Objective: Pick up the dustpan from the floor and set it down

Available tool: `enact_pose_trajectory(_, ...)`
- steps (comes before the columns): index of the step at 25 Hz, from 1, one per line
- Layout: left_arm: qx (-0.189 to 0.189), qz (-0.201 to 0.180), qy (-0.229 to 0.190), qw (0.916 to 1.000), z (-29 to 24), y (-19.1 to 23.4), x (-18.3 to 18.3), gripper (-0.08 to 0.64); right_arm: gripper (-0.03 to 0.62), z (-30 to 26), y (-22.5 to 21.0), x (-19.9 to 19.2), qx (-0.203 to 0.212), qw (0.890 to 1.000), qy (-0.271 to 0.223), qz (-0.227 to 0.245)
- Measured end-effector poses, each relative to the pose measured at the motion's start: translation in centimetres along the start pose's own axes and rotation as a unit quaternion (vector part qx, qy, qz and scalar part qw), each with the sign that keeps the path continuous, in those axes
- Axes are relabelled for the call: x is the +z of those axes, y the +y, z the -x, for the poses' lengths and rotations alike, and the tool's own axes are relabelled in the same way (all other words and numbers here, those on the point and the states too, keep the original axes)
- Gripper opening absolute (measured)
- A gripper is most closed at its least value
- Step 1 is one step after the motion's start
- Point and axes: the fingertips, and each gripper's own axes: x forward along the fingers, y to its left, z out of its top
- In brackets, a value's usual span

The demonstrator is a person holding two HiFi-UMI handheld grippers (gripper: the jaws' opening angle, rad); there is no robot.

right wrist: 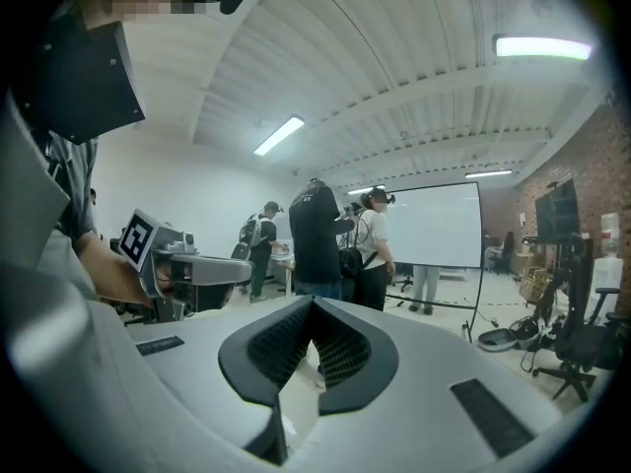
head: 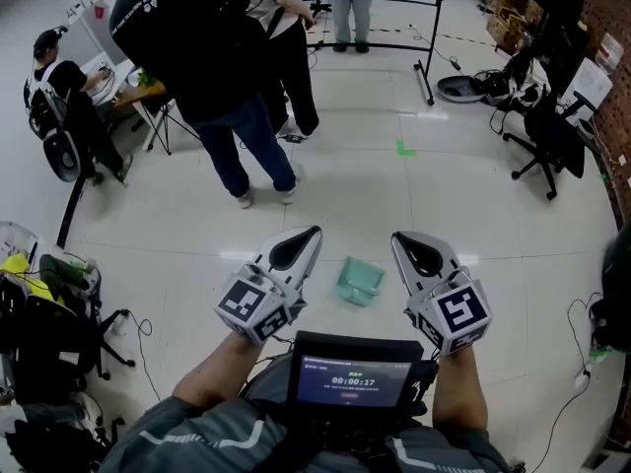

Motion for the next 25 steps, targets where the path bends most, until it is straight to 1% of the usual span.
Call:
enact_pose_trajectory(2, 0.007, -0.002, 0.003, 1.0000, 0.6, -1.0, 0.2, 0.032, 0.021, 1.1, 0.3, 0.4, 0.012, 1.000, -0.009, -0.002)
enact_pose_trajectory(5, 0.026, -0.002, 0.009, 0.9996, 0.6, -2.9, -0.2, 0.033, 0.021, 2.9, -0.5, 0.3, 0.029, 0.999, -0.024, -0.011)
enact_pose_trajectory(8, 0.048, -0.018, 0.021, 0.9984, 0.8, -4.5, -1.4, 0.032, 0.021, 4.6, -1.1, -0.8, 0.038, 0.999, -0.035, -0.017)
enact_pose_trajectory(9, 0.053, -0.022, 0.022, 0.9981, 1.3, -4.8, -1.6, 0.032, 0.021, 5.0, -1.3, -1.2, 0.034, 0.999, -0.036, -0.020)
enact_pose_trajectory(11, 0.053, -0.011, 0.018, 0.9984, 2.8, -5.4, -1.8, 0.033, 0.021, 5.6, -1.4, -1.4, 0.017, 0.999, -0.040, -0.031)
enact_pose_trajectory(13, 0.046, -0.006, 0.011, 0.9988, 5.1, -6.0, -1.6, 0.032, 0.021, 6.5, -0.2, -1.2, 0.001, 0.998, -0.044, -0.041)
enact_pose_trajectory(15, 0.037, -0.009, 0.003, 0.9993, 8.0, -6.7, -1.2, 0.032, 0.020, 7.7, 2.5, -0.7, -0.009, 0.998, -0.049, -0.041)
enact_pose_trajectory(18, 0.023, -0.009, -0.010, 0.9997, 13.5, -7.4, -0.9, 0.032, 0.021, 9.4, 8.0, -0.2, -0.026, 0.998, -0.048, -0.030)
enact_pose_trajectory(20, 0.025, -0.009, -0.013, 0.9996, 18.0, -6.9, -1.0, 0.032, 0.021, 10.0, 12.6, 0.2, -0.041, 0.998, -0.045, -0.022)
enact_pose_trajectory(23, 0.038, -0.008, -0.008, 0.9992, 25.3, -5.3, -1.0, 0.032, 0.021, 10.6, 20.0, 1.1, -0.054, 0.997, -0.045, -0.013)
enact_pose_trajectory(25, 0.032, -0.005, -0.006, 0.9994, 30.0, -5.2, -1.0, 0.032, 0.021, 11.4, 24.5, 1.5, -0.063, 0.997, -0.046, -0.017)
